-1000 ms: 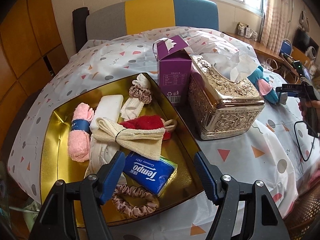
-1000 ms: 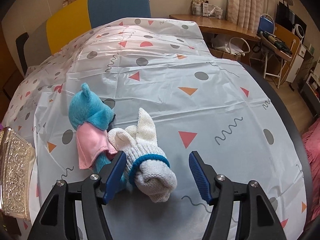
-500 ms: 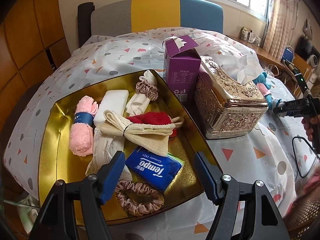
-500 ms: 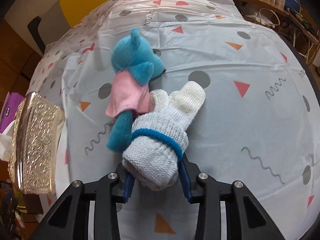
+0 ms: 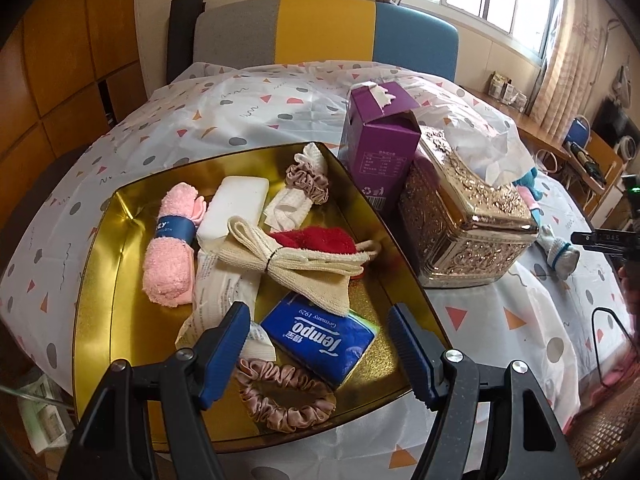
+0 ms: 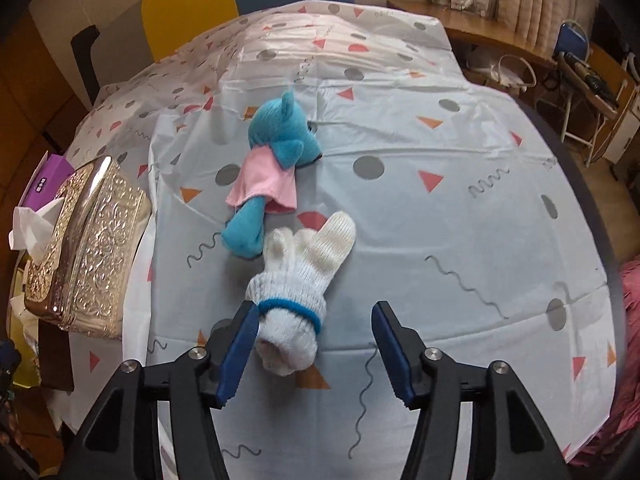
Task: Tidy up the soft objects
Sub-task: 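Grasp the white knit glove at its blue cuff with the right gripper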
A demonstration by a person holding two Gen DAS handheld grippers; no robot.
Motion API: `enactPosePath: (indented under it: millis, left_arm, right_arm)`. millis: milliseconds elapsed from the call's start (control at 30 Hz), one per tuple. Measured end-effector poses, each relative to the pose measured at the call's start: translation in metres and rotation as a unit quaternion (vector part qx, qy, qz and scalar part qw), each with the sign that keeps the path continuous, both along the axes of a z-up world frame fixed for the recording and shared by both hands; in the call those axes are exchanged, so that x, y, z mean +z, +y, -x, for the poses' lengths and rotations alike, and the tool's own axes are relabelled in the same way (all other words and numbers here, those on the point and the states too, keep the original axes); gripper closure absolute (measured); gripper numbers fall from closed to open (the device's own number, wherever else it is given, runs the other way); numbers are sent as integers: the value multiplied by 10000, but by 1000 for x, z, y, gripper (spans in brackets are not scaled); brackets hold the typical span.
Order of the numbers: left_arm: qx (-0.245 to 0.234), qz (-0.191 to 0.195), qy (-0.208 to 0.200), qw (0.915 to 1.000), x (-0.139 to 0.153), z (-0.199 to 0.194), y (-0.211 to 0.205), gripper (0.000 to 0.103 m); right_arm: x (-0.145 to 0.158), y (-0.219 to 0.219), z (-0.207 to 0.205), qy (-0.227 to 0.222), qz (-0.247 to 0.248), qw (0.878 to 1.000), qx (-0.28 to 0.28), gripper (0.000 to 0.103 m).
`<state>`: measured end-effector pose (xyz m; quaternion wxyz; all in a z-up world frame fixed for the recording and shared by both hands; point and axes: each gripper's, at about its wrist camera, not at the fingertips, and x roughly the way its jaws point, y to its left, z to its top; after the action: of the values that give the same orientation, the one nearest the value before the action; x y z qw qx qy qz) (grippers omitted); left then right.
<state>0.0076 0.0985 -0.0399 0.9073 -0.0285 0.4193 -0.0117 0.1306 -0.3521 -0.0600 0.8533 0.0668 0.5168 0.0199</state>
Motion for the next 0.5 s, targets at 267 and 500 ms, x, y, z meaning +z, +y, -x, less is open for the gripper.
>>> enactPosePath:
  millis: [267, 500]
  left_arm:
    - [-60, -44, -161, 9998, 12, 2, -3, 31]
    - [-135, -42, -129, 9998, 10, 3, -10, 31]
  right_arm:
    - [-32, 30, -32, 576, 435, 9962, 492, 66]
    - [-39, 19, -9, 326, 409, 9979, 382, 67]
